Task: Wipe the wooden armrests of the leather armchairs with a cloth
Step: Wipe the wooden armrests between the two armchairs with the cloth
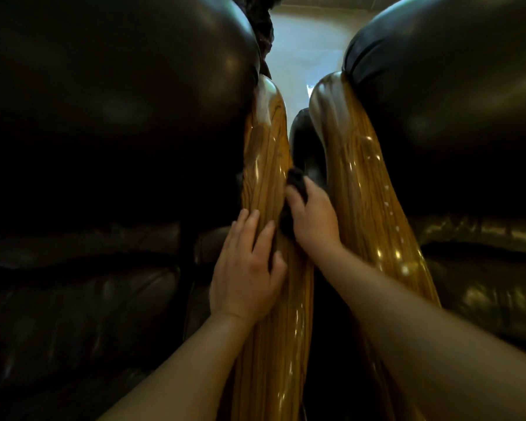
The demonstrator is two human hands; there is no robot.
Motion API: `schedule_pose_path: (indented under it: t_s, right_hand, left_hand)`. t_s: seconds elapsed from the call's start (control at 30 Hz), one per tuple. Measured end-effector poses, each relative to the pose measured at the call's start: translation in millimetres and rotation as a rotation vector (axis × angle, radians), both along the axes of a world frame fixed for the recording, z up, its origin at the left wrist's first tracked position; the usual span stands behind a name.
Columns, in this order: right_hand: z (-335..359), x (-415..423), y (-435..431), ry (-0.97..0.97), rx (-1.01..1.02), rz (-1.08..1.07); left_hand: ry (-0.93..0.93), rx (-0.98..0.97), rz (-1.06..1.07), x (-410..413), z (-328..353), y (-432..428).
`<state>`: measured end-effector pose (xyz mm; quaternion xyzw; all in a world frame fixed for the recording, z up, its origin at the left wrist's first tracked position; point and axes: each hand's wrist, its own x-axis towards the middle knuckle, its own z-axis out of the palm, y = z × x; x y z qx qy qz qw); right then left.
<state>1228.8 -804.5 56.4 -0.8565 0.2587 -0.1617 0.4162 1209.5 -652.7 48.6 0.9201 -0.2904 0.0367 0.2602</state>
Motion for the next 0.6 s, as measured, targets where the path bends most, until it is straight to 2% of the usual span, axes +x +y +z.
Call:
schedule_pose_path:
  t_s: [0.1,0.17,0.27,0.33,0.4,0.47,0.6]
  right_hand:
    - [12.4,21.6,-10.7,0.127,0.029,-0.065]
    - [3.3,-12.4,10.3,0.058,-0.175,0.002]
    - [-14.7,-111.8,61.8,0.039,-0.456,0.196]
    - [-22.1,-131.3,62.0,0.035,-0.613,0.376]
    - [-8.7,-101.8,46.2,0.073,-0.705,0.414]
    - [7.5,-53.6,33.7,0.117,-0.74,0.356]
    - [21.5,7.0,27.6,0.173,-0.734,0.34]
  left_hand:
    - [0.1,-0.063,-0.002,-0.8,3.0,1.9]
    - [0.173,-0.163,-0.009,0.0,6.8,5.1]
    - [0.278,-0.351,-0.012,-6.7,11.5,21.1]
    - [0.292,-0.317,-0.079,-17.0,10.6,38.3]
    - [0.279,-0.169,-0.161,-25.0,7.9,53.0]
    - [0.275,-0.091,-0.194,-26.7,8.5,61.0]
    - [0.332,-0.16,-0.202,-25.6,13.9,69.9]
